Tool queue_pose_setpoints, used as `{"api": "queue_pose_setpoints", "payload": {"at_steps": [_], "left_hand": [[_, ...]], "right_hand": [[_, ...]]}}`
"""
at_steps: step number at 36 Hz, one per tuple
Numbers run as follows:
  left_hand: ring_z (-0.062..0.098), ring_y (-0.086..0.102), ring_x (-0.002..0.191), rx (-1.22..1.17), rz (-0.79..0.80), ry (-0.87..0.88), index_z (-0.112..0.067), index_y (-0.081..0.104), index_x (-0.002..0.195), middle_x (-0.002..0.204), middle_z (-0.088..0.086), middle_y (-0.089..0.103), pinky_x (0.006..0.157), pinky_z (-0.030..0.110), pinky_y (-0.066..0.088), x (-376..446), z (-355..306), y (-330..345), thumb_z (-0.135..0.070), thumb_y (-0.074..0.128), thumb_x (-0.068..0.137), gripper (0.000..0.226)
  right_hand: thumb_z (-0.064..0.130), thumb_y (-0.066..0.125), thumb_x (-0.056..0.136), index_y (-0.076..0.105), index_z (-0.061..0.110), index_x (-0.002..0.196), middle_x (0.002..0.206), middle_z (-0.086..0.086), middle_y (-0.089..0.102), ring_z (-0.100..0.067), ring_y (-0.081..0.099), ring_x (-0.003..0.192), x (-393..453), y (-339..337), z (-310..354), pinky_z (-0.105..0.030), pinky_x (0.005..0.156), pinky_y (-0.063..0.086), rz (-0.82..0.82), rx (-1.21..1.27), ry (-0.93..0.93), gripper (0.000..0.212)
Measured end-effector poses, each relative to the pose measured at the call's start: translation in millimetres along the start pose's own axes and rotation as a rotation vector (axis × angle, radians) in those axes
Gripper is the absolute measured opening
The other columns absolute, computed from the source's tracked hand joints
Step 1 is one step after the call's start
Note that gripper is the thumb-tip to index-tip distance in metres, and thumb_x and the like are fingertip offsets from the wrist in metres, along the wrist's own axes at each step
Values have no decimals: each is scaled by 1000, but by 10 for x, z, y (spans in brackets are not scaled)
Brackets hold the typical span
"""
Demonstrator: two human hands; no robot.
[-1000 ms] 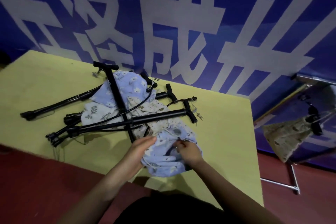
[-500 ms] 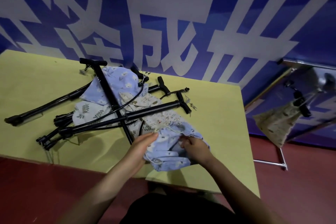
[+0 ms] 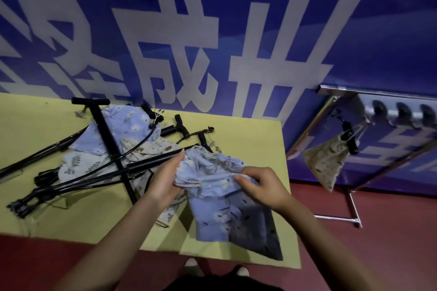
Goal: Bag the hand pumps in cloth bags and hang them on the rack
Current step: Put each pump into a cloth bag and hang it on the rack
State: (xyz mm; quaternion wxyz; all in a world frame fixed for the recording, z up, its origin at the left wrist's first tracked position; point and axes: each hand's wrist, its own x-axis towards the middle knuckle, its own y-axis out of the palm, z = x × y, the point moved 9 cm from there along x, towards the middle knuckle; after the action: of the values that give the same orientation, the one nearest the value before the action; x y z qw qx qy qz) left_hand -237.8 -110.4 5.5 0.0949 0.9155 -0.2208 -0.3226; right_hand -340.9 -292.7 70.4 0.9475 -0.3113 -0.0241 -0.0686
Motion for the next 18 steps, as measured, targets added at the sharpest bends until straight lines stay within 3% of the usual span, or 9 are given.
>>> {"api": "queue_pose_setpoints", "payload": {"at_steps": [3, 6, 11, 13, 15, 18], "left_hand": [[29, 69, 95, 29, -23, -17, -5, 64, 117, 110, 17, 70, 69, 35, 57, 67, 94, 57, -36, 41, 101, 42], [31, 66, 85, 45, -189, -68, -2, 63, 115, 110, 21, 67, 61, 34, 55, 138, 297, -69, -29, 42, 102, 37], [28, 58, 78, 116, -418, -114, -12, 56, 121, 113, 18, 59, 72, 38, 49, 196, 509, -377, -27, 45, 102, 27], [30, 59, 89, 270, -500, -41, -15, 52, 126, 114, 16, 59, 82, 42, 51, 194, 443, -557, -23, 46, 101, 27], [32, 59, 101, 459, -515, 45, -6, 52, 131, 119, 17, 58, 93, 46, 48, 215, 349, -672, -19, 47, 100, 34], [34, 58, 103, 633, -510, 72, -6, 49, 135, 118, 18, 57, 87, 41, 46, 253, 231, -796, -20, 45, 101, 37]], "right_hand": [[30, 57, 96, 45, 33, 62, 61, 14, 49, -1, 46, 59, 77, -80, -107, -25, 61, 36, -17, 49, 49, 36], [31, 57, 95, 51, 27, 67, 65, 10, 53, -6, 52, 64, 106, -26, -218, -28, 64, 39, 38, 50, 68, 29], [26, 55, 96, 56, 21, 77, 78, 9, 55, -7, 52, 75, 105, 225, -430, -24, 70, 40, 164, -51, 43, 20], [24, 50, 99, 60, 16, 86, 87, -1, 57, -17, 51, 82, 94, 363, -493, -29, 74, 40, 208, -162, 11, 19], [20, 47, 100, 63, 10, 95, 95, -10, 59, -25, 51, 88, 96, 487, -559, -33, 77, 41, 224, -195, 11, 19], [14, 48, 96, 63, 8, 107, 107, -13, 58, -27, 51, 98, 133, 675, -654, -32, 83, 41, 254, -240, 45, 20]]}}
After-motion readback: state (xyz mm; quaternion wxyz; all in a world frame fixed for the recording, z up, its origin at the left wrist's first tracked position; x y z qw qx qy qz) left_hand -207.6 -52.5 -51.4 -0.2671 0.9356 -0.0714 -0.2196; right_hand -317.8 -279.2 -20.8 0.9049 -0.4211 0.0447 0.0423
